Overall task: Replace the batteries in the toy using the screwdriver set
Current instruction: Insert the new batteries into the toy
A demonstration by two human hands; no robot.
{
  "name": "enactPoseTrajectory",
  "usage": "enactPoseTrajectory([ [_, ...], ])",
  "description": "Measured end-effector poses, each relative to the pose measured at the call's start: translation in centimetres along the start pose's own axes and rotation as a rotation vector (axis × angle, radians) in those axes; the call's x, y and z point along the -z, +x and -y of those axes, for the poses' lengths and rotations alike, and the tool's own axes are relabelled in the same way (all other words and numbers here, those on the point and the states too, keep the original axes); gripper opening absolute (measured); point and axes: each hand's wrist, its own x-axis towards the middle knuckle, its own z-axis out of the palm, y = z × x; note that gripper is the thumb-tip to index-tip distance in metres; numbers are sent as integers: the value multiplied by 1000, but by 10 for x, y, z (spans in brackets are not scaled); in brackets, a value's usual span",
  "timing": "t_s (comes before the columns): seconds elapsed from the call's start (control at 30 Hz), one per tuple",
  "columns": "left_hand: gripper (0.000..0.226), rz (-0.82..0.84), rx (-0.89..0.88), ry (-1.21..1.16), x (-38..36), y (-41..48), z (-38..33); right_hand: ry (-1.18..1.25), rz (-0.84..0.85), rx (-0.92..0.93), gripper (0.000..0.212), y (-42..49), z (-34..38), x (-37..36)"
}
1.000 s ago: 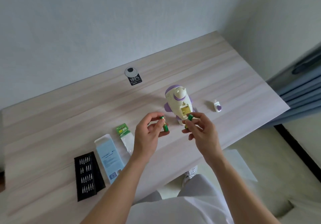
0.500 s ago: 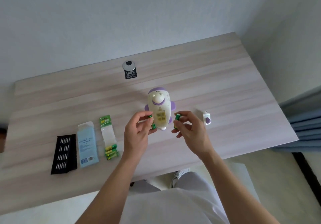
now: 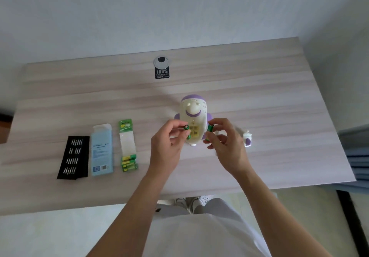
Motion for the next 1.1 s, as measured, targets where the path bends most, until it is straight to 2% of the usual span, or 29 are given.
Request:
enactPoseTrajectory([
  [0.27,16,49,-113,28,-4,6,12,-88,-46,51,29,0,-4,-9],
  [0.6,18,20,-147,20,4,13,16,-318,-160,244,20,5,-8,-25],
  [0.77,18,30,-152,1,6,18,19,-358,-220,275,18,8,-11,-30],
  [0.93,19,57,-204,57,4,20,23,-450,-256,333,18,7,-17,-31],
  [1.1,17,74,-298,174,2,21,30,-440,-258,359,13,5,-20,-32],
])
